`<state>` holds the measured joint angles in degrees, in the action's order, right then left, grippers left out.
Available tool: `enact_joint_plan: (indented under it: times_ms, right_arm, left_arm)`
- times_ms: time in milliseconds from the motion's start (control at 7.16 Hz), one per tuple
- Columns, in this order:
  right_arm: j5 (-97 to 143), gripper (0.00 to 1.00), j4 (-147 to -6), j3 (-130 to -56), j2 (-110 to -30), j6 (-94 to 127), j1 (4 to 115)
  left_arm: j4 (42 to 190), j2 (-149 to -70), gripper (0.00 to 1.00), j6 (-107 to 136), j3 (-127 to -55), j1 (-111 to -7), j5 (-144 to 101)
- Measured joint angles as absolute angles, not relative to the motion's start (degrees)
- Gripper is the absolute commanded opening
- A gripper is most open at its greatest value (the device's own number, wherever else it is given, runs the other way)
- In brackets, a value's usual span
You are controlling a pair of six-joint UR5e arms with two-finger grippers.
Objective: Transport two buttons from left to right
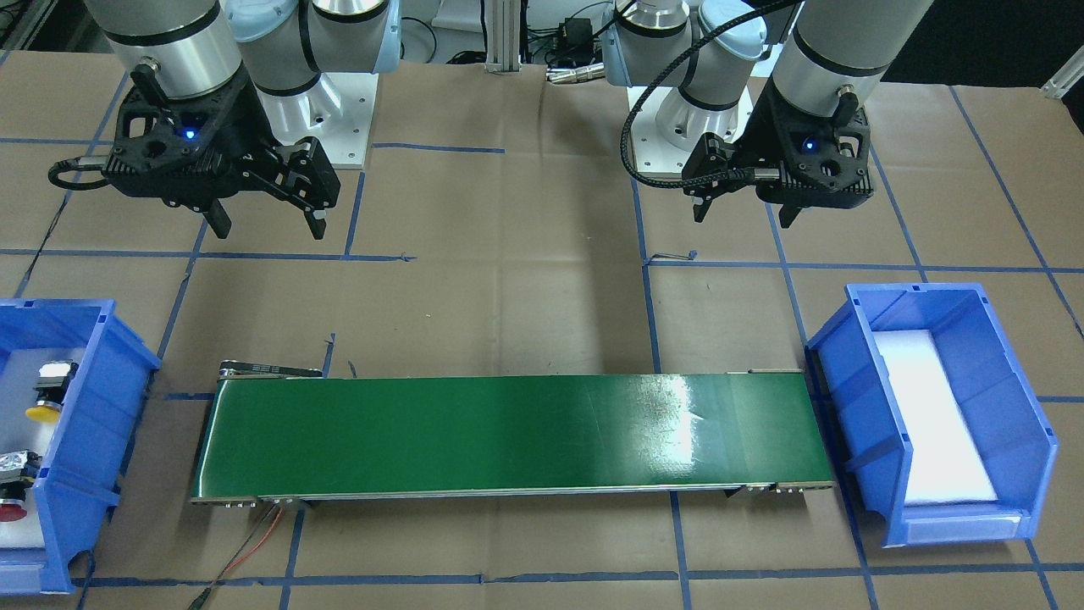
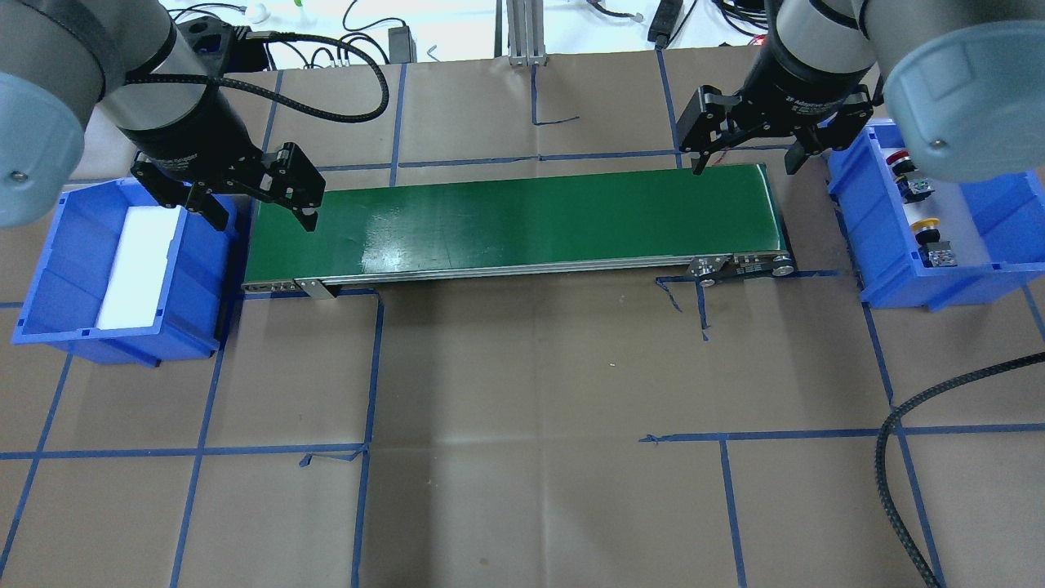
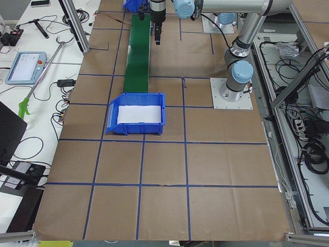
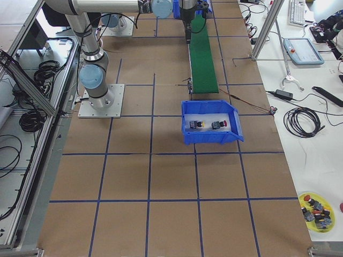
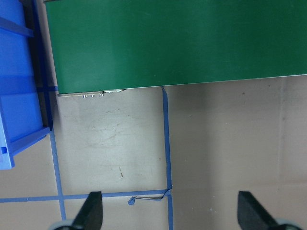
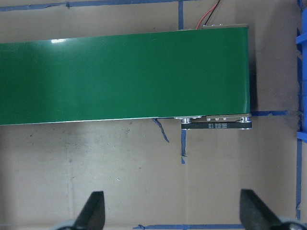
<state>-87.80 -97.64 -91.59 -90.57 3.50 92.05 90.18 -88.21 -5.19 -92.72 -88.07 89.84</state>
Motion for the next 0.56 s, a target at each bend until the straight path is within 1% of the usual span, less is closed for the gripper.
enact_joint_plan:
  times_ms: [559]
  right_arm:
    - [-87.7, 1.0, -97.4, -91.7, -90.8, 3.5, 92.1]
  left_arm:
    - [90.2, -88.2, 1.0, -4.8, -92.7, -88.1, 89.9]
